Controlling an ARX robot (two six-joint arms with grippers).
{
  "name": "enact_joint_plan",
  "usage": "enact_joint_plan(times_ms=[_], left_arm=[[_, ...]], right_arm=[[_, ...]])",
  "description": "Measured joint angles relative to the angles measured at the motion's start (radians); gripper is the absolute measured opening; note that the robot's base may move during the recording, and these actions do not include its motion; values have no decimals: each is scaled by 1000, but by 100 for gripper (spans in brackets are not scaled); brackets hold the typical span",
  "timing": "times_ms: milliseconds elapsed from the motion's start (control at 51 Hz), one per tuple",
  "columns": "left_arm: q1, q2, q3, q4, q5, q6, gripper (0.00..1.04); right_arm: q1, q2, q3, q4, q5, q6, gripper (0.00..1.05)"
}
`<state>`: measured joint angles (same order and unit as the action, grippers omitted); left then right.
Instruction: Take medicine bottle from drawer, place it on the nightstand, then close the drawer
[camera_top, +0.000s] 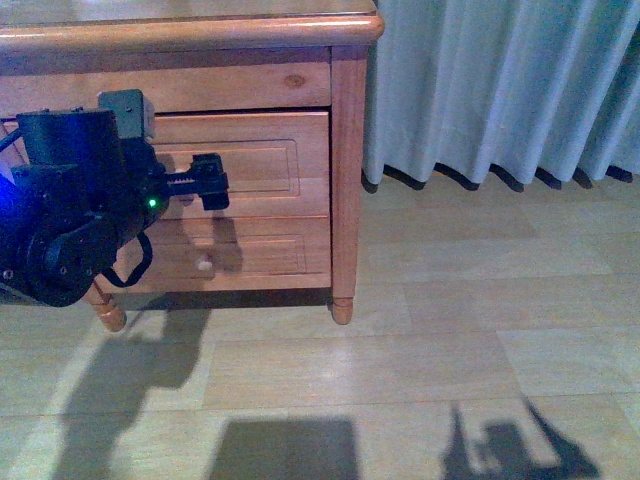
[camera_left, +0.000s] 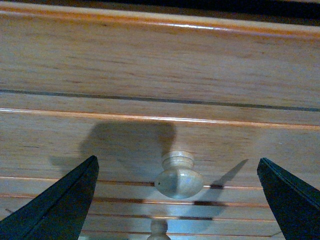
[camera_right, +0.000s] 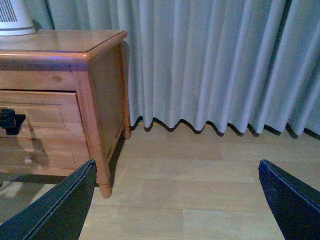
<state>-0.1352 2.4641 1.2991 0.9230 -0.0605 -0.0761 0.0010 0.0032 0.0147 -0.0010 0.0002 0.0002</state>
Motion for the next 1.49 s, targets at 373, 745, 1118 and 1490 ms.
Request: enact_joint_plan(times_ms=[373, 745, 1118, 1490], left_arm=[[-2, 29, 31, -2, -8, -1, 98], [-13, 37, 40, -10, -22, -3, 65], [-15, 26, -7, 34, -29, 8, 27], [-36, -111, -349, 189, -44, 27, 26]], right_arm=[[0, 0, 0, 0, 0, 0, 98], [0, 0, 0, 0, 0, 0, 98], [0, 0, 0, 0, 0, 0, 98], [0, 0, 0, 0, 0, 0, 98]])
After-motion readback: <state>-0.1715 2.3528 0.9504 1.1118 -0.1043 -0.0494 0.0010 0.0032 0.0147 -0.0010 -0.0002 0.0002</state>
